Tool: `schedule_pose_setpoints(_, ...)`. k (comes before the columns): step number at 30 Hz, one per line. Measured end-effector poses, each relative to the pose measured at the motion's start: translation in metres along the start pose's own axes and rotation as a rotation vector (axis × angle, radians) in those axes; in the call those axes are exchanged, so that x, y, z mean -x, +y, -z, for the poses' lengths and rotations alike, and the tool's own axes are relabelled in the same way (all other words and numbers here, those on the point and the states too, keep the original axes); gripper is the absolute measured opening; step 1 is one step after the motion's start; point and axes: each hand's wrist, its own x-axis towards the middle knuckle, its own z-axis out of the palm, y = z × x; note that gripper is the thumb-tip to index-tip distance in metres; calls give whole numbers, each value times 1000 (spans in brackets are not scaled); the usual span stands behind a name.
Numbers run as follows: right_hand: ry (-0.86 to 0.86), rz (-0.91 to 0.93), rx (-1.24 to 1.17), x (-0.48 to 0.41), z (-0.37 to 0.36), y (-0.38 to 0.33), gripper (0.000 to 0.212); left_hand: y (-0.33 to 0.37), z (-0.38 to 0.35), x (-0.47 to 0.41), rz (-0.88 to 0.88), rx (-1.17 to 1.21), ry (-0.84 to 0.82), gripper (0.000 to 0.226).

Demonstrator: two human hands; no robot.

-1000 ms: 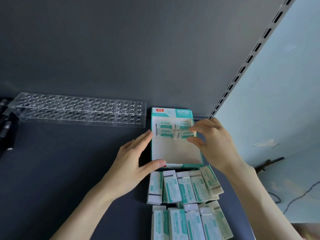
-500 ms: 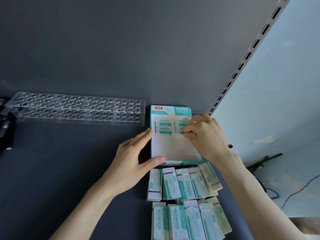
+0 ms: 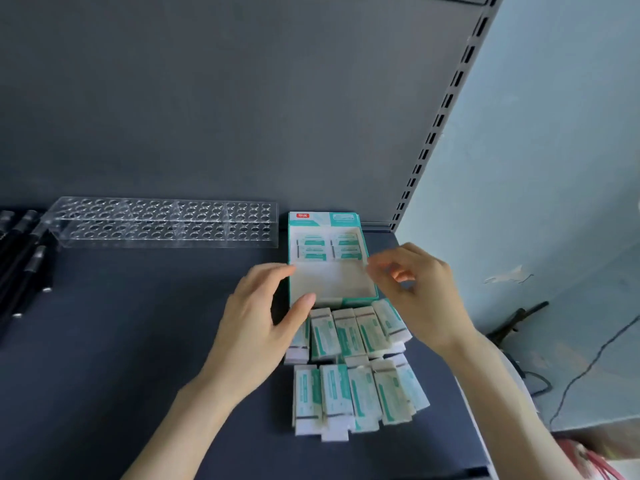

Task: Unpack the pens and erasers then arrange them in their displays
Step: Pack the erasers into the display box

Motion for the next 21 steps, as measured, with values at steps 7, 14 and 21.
schedule_pose_setpoints(7, 79, -18, -139, 85, 15, 11, 23, 32, -32, 75, 36, -58, 319, 24)
schedule_pose_setpoints(14, -7, -112, -121, 129, 5, 26, 22, 56, -62, 114, 174, -198, 399, 42)
schedule_pose_setpoints(21, -15, -119, -107, 126, 2, 17, 31, 61, -61, 108, 311, -267, 382, 26)
